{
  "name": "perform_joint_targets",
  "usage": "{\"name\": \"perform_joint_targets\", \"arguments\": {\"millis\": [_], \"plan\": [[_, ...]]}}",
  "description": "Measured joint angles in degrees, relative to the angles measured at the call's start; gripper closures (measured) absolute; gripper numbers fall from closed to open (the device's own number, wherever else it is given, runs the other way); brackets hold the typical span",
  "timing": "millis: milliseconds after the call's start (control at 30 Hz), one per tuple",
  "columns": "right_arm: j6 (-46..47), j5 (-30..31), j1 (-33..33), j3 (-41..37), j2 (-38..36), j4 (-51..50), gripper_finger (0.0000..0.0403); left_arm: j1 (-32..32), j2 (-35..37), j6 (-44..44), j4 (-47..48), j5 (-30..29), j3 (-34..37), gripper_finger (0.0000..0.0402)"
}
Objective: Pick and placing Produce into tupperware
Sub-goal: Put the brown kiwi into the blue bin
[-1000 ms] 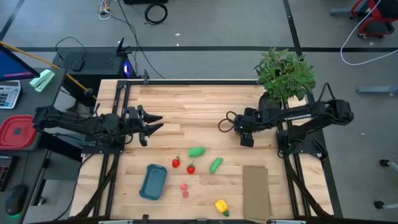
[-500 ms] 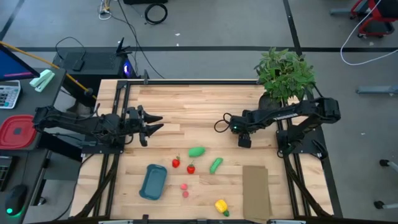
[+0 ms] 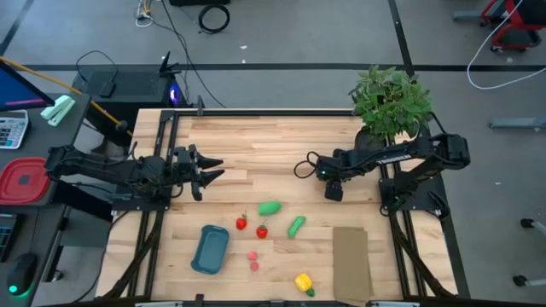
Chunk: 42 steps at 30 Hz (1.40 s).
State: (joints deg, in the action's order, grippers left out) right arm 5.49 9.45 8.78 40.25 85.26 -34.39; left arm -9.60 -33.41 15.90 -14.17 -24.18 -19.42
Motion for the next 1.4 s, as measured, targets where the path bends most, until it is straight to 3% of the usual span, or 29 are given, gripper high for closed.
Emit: {"name": "perform_joint_targets", "arguments": {"millis": [133,567,700,900,1033,1267,1400], "plan": [[1.9,0.0,0.0,0.0,0.0,0.0,0.0163,0.0,0.0,0.0,0.0,0.0,0.0,0.0230],[5.5,-0.6,-0.3,0.0,-2.5,1.7,0.0155,0.0,0.0,0.0,0.0,0.0,0.0,0.0228],[7.2,-4.7,-0.3,0.0,-6.3,5.5,0.0164,0.0,0.0,0.0,0.0,0.0,0.0,0.0228],[11.3,-14.4,-2.1,0.0,-11.9,20.5,0.0152,0.0,0.0,-0.1,-0.5,0.0,0.0,0.0229],[12.6,-15.4,-5.6,0.1,-12.7,33.7,0.0147,0.1,0.0,-0.1,-1.8,0.0,0.0,0.0230],[15.0,-15.4,-11.3,0.3,-7.4,53.2,0.0165,0.1,0.1,-1.0,-4.1,0.0,0.0,0.0229],[13.0,-15.2,-14.4,5.8,-1.1,55.2,0.0147,0.1,0.1,-4.0,-8.9,0.0,0.0,0.0228]]}}
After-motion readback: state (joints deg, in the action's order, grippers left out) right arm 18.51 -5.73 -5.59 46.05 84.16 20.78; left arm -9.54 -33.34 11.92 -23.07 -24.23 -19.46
